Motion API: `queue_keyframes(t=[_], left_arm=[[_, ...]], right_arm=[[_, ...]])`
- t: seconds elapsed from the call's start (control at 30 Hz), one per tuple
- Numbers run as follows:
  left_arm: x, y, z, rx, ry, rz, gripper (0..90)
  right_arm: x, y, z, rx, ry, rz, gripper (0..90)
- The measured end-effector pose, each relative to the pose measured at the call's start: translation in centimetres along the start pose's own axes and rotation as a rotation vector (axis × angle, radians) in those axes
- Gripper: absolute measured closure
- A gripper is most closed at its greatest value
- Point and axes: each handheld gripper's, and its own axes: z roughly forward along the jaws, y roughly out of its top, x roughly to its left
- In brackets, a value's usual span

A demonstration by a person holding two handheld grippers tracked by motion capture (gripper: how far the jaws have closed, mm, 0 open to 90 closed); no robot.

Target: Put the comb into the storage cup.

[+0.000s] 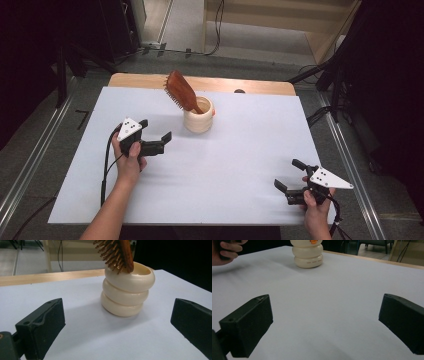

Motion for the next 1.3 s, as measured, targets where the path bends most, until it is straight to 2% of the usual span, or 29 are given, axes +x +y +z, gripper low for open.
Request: queue_keyframes(t=[0.5, 0.83, 1.0, 1.3], left_arm=[[0.3, -1.1, -2.8, -0.012, -0.004, -0.001, 0.0], [0.5, -2.0, -4.6, -0.010, 0.007, 0.005, 0.0], [0.8, -2.5, -5.2, -0.013, 0.008, -0.019, 0.0], [1.0, -3.0, -7.0, -0.021, 0.012, -0.007, 0.0]], right_arm=[[0.1, 0.0, 0.0, 0.003, -0.001, -0.004, 0.0], [0.1, 0.0, 0.1, 0.007, -0.004, -0.005, 0.0], [0.1, 0.0, 0.1, 0.010, -0.005, -0.005, 0.0], [0.2, 0.0, 0.1, 0.012, -0.009, -0.004, 0.0]])
